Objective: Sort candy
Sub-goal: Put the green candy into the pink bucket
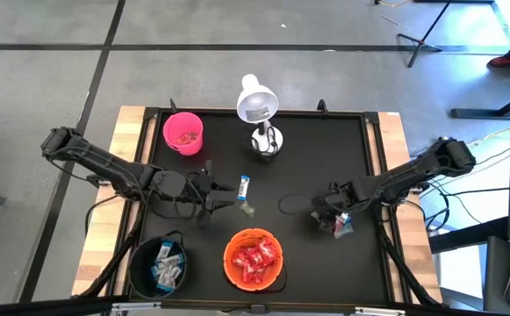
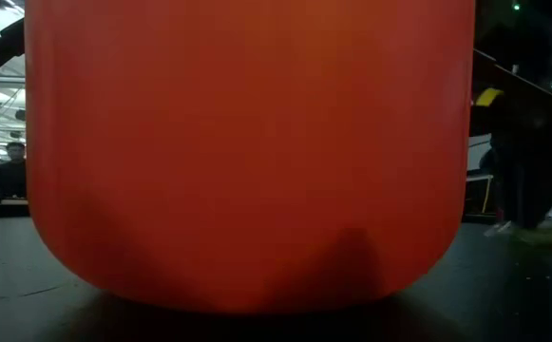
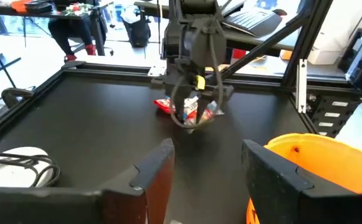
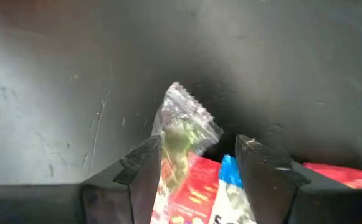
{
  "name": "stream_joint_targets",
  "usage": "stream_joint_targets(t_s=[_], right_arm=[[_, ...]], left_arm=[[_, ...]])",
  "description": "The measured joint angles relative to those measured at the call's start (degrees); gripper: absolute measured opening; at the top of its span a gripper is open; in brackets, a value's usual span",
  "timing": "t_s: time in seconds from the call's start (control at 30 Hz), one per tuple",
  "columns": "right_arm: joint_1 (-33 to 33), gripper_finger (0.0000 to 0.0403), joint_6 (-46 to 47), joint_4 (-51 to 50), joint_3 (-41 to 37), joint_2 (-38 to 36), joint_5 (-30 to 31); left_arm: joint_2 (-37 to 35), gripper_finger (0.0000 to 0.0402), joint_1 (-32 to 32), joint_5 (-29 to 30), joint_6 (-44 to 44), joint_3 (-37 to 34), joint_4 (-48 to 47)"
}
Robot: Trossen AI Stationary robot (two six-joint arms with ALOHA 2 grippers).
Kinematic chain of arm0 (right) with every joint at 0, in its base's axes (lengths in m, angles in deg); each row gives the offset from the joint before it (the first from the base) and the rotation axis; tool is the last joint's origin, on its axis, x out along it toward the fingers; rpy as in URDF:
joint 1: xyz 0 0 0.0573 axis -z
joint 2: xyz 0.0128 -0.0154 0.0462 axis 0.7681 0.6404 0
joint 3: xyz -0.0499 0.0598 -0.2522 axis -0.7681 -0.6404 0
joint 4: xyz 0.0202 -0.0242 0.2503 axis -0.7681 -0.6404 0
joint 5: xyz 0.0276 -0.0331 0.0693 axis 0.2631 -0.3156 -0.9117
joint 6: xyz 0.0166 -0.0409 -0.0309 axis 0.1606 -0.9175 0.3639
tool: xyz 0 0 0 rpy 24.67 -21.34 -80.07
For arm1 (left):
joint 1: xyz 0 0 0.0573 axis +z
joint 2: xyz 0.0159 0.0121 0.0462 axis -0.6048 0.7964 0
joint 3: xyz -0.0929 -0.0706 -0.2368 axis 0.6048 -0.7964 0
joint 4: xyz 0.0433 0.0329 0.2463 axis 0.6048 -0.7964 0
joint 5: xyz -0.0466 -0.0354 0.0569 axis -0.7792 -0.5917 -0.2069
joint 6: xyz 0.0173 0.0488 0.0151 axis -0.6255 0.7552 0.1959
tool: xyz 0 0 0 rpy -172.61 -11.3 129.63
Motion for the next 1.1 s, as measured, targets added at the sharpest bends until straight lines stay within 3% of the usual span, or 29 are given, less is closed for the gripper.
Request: stream_joint_targets(t_s=[0.37, 0.87, 1.1], right_arm=[[-4.45, 0.0168, 0.84, 1.87, 0.06, 3.59, 3.07], [-4.35, 0.0017, -1.44, 2.25, 4.59, 3.35, 2.15], [-4.35, 0.0012, -5.25, 2.17, 10.27, 3.35, 4.18]], left_arm=[[1.54, 0.0176, 0.00, 0.30, 0.05, 0.00, 0.24], [2.17, 0.0176, -0.02, 1.63, 0.02, 0.00, 0.29], [2.46, 0.0176, -0.02, 2.36, 0.00, 0.00, 0.32]])
